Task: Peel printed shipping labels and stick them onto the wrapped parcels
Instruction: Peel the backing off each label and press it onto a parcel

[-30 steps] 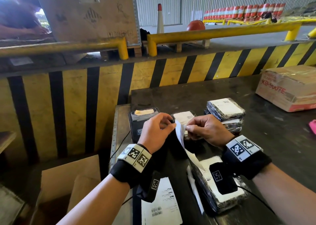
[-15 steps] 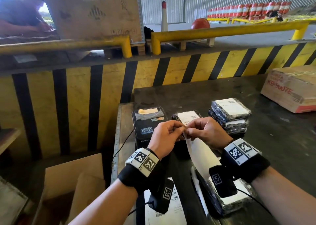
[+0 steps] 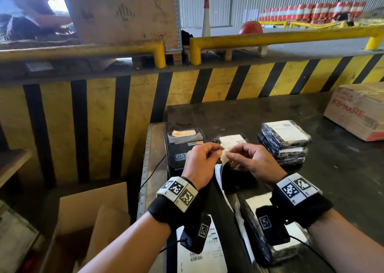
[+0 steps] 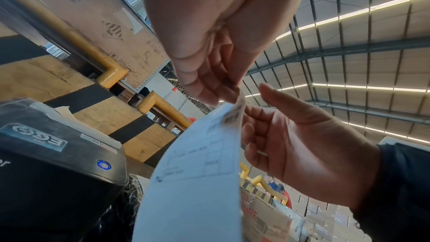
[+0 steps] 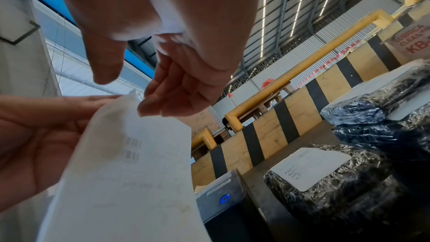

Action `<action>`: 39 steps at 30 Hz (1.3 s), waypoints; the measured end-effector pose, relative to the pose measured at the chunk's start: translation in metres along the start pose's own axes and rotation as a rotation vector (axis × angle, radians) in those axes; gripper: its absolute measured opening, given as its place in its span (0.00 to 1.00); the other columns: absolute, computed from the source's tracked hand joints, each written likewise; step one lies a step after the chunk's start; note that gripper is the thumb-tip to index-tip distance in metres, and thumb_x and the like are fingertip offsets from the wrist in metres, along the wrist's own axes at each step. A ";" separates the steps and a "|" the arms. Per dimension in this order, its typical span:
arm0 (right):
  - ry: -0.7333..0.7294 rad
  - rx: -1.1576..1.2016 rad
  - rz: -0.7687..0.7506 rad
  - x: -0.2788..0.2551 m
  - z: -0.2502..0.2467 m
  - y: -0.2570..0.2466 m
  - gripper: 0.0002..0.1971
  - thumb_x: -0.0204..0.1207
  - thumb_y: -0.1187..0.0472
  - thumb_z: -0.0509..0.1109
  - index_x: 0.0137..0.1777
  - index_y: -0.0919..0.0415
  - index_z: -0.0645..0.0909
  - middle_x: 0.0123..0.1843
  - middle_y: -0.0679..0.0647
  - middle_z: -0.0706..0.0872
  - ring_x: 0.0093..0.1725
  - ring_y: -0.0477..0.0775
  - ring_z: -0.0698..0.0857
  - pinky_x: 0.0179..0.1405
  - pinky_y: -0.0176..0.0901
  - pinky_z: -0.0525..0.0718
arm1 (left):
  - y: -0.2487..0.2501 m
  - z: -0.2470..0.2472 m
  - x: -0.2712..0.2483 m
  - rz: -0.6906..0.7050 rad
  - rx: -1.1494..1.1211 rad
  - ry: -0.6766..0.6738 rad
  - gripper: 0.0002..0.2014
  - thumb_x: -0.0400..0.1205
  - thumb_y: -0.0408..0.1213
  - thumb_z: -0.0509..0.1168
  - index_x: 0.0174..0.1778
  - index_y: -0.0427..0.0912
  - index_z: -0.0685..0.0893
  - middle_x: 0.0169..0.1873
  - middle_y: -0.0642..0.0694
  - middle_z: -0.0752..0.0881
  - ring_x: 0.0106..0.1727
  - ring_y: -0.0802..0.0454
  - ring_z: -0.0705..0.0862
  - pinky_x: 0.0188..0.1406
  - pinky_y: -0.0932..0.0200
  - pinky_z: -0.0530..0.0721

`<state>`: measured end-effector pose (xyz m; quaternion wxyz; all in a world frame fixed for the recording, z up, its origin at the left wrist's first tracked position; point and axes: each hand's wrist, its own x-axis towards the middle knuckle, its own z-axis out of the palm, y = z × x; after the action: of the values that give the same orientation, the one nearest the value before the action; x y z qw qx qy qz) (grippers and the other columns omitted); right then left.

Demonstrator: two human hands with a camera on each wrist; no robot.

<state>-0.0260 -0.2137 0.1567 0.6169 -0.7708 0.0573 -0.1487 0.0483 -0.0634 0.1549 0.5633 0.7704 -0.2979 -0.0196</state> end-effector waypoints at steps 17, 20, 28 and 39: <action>0.259 0.027 0.043 -0.006 -0.021 0.032 0.08 0.69 0.72 0.76 0.46 0.63 0.85 0.37 0.57 0.87 0.34 0.46 0.85 0.35 0.30 0.86 | -0.035 -0.024 -0.005 -0.124 0.146 0.115 0.08 0.83 0.30 0.64 0.53 0.42 0.87 0.41 0.51 0.87 0.39 0.60 0.87 0.47 0.62 0.88; 0.359 0.054 0.116 -0.014 -0.037 0.047 0.08 0.70 0.72 0.75 0.47 0.63 0.84 0.40 0.57 0.88 0.38 0.51 0.85 0.40 0.37 0.87 | -0.045 -0.037 -0.009 -0.183 0.130 0.164 0.09 0.83 0.29 0.64 0.53 0.42 0.87 0.44 0.48 0.88 0.42 0.54 0.88 0.50 0.55 0.89; 0.566 0.132 0.113 -0.014 -0.073 0.070 0.09 0.70 0.72 0.74 0.40 0.56 0.83 0.35 0.55 0.87 0.26 0.38 0.84 0.29 0.25 0.83 | -0.072 -0.082 -0.012 -0.285 0.153 0.322 0.09 0.82 0.29 0.64 0.56 0.39 0.86 0.45 0.45 0.88 0.43 0.51 0.88 0.52 0.51 0.89; 0.436 -0.037 0.009 -0.010 -0.075 0.049 0.08 0.70 0.68 0.75 0.41 0.53 0.86 0.33 0.49 0.90 0.33 0.46 0.87 0.36 0.31 0.87 | -0.094 -0.135 -0.025 -0.353 0.281 0.305 0.09 0.83 0.29 0.63 0.55 0.36 0.87 0.44 0.41 0.89 0.40 0.51 0.87 0.49 0.50 0.88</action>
<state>-0.0534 -0.2924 0.1219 0.5763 -0.7311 0.1955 -0.3083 0.1181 0.0824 0.1138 0.4770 0.8752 -0.0705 0.0406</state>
